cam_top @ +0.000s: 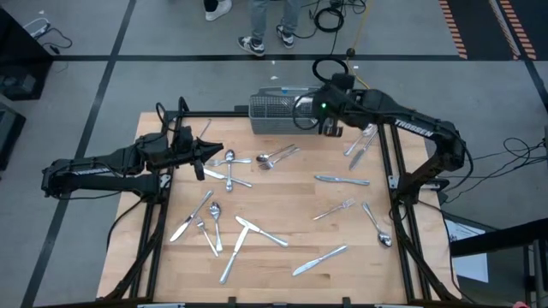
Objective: Sort silverware
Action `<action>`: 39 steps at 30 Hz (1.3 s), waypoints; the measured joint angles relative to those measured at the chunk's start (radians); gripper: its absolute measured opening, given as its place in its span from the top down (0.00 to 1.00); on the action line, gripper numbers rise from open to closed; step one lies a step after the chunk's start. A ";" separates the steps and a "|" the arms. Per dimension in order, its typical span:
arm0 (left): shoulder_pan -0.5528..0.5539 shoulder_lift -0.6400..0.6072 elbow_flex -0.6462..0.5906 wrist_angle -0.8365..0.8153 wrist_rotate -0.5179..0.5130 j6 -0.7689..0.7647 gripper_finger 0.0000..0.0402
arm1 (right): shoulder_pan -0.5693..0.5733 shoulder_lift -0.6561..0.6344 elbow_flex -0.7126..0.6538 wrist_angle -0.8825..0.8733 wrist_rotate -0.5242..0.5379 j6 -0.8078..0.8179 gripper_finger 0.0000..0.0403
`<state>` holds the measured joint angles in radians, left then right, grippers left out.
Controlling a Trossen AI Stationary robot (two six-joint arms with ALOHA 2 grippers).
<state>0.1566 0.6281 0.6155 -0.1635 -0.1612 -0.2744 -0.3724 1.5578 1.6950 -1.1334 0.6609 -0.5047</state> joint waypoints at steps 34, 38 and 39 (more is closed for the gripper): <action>0.000 0.000 0.000 -0.003 -0.050 0.007 0.94 | -0.108 0.290 0.058 -0.070 0.255 -0.659 1.00; 0.000 0.000 0.000 -0.003 -0.052 0.028 0.94 | -0.108 0.306 0.058 -0.020 0.254 -0.691 1.00; 0.000 0.000 0.000 -0.003 -0.053 0.029 0.94 | -0.108 0.310 0.058 -0.015 0.254 -0.706 1.00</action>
<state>0.1570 0.6281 0.6155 -0.1669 -0.2138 -0.2451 -0.4801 1.8675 1.7531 -1.1483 0.9146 -1.2111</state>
